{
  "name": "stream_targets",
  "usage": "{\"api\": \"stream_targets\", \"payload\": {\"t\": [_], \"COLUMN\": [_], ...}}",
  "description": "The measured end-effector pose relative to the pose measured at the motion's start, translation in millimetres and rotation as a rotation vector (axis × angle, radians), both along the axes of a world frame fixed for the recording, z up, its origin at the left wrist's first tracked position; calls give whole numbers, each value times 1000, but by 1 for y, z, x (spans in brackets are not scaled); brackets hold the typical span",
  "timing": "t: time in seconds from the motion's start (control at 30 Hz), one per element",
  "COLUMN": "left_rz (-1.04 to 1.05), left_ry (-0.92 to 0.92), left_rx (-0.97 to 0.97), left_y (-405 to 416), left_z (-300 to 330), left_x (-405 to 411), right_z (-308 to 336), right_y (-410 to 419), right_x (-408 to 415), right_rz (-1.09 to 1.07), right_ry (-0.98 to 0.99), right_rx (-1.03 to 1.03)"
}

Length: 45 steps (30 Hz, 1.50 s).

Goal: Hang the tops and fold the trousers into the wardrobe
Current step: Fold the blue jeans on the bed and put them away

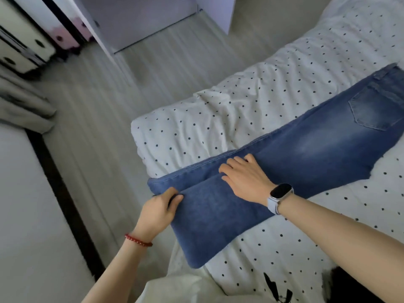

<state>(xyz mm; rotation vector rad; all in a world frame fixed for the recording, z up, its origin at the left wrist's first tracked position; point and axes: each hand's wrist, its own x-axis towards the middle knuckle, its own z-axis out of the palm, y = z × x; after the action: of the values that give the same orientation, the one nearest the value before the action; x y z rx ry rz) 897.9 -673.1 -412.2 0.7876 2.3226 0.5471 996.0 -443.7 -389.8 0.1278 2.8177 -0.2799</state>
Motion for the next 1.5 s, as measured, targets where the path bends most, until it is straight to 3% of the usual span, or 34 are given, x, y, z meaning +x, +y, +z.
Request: {"api": "stream_targets", "payload": {"t": [0.1, 0.23, 0.33, 0.5, 0.6, 0.7, 0.8, 0.9, 0.97, 1.07, 1.23, 1.4, 1.5], "left_rz": [53, 178, 196, 183, 219, 257, 241, 390, 280, -44, -483, -406, -355], "left_ry": [143, 52, 15, 94, 112, 38, -11, 159, 314, 341, 373, 349, 321], "left_rx": [69, 21, -8, -47, -54, -166, -357, -189, 1, 119, -5, -171, -154], "left_y": [1, 10, 13, -7, -12, -14, -14, 10, 37, 87, 160, 204, 238], "left_z": [16, -15, -38, -48, -52, -56, -56, -39, -30, -19, -35, -66, -64], "left_x": [-19, -42, -48, -54, -48, -44, -42, -34, -20, 6, 36, 36, 40], "right_z": [6, -1, -24, -31, -28, -30, -39, -45, -39, -31, -31, -46, -44], "right_y": [2, 5, 5, 9, 16, 20, 20, 18, 21, 41, 93, 154, 184], "right_x": [-8, -25, -31, -16, 1, 18, 22, 9, 4, 15, 58, 72, 79], "right_rz": [-61, -130, -154, -240, -203, -239, -610, -607, -455, -445, -547, -498, -542], "right_ry": [261, -13, -52, 278, 338, 161, -113, -186, -137, -53, -142, -161, -128], "right_rx": [58, 63, 118, 233, 248, 283, 191, 59, -22, -4, 236, 334, 356]}}
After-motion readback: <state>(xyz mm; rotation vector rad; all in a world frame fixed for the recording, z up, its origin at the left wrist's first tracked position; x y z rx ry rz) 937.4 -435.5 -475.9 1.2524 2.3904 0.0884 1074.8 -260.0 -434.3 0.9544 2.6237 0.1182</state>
